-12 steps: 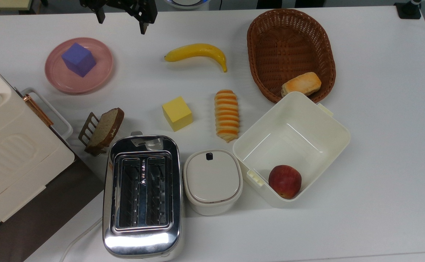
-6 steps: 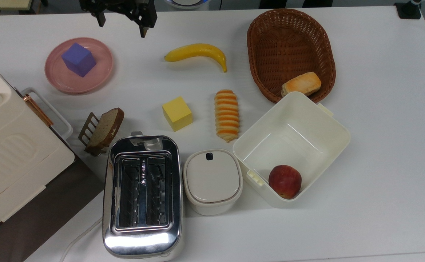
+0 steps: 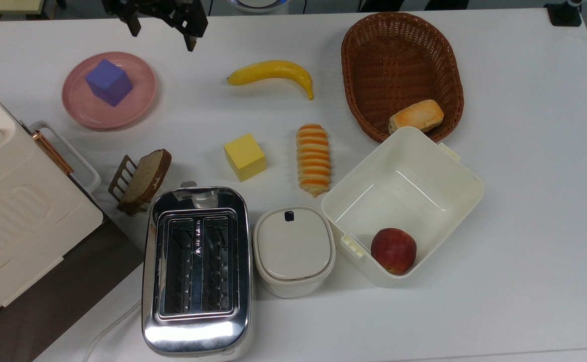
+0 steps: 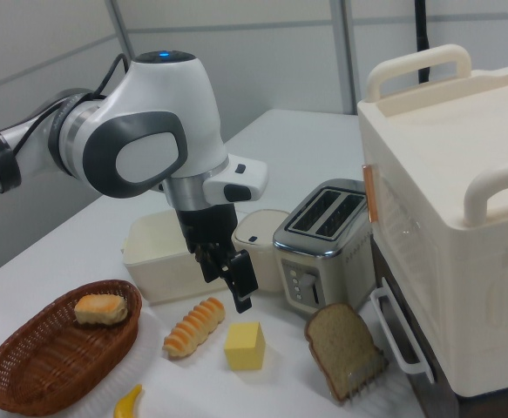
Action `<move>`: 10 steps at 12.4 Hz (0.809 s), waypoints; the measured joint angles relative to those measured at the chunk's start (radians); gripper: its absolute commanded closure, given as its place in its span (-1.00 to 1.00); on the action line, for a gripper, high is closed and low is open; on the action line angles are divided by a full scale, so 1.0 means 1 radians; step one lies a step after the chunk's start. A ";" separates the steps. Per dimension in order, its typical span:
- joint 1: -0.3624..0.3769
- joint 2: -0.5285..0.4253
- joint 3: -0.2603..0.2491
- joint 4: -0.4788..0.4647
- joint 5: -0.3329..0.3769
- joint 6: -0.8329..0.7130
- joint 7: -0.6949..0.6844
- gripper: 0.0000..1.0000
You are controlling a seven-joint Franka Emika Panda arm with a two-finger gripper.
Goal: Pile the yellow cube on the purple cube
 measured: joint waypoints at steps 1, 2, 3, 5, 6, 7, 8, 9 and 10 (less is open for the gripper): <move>-0.011 0.000 0.017 -0.005 0.009 0.000 0.000 -1.00; -0.015 0.000 0.030 -0.012 0.011 0.000 0.000 -1.00; -0.015 0.000 0.042 -0.024 0.011 0.006 0.000 -1.00; -0.007 0.007 0.073 -0.086 0.011 0.147 -0.004 -1.00; -0.001 0.017 0.084 -0.112 0.004 0.191 -0.033 -1.00; 0.000 0.029 0.094 -0.121 0.002 0.200 -0.087 -1.00; 0.000 0.040 0.100 -0.122 0.001 0.200 -0.146 -1.00; -0.001 0.050 0.105 -0.123 0.001 0.200 -0.214 -1.00; -0.001 0.063 0.108 -0.124 -0.006 0.200 -0.290 -1.00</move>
